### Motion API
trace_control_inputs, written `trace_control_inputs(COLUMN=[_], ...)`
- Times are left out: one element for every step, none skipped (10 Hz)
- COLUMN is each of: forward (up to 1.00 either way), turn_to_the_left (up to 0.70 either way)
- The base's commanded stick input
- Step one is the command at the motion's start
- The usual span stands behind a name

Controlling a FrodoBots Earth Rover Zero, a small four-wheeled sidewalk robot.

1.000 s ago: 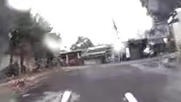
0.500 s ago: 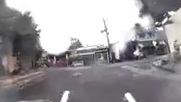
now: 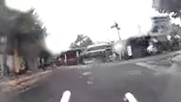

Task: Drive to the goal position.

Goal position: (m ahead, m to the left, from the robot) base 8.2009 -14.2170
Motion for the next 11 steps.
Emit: trace_control_inputs(forward=[1.00, 1.00, 1.00, 1.00, 1.00, 1.00, 1.00, 1.00, 1.00, 1.00, 1.00], turn_to_the_left=[-0.40, -0.40, -0.40, -0.35, -0.40, -0.40, -0.18, 0.05, 0.18, 0.00, 0.07])
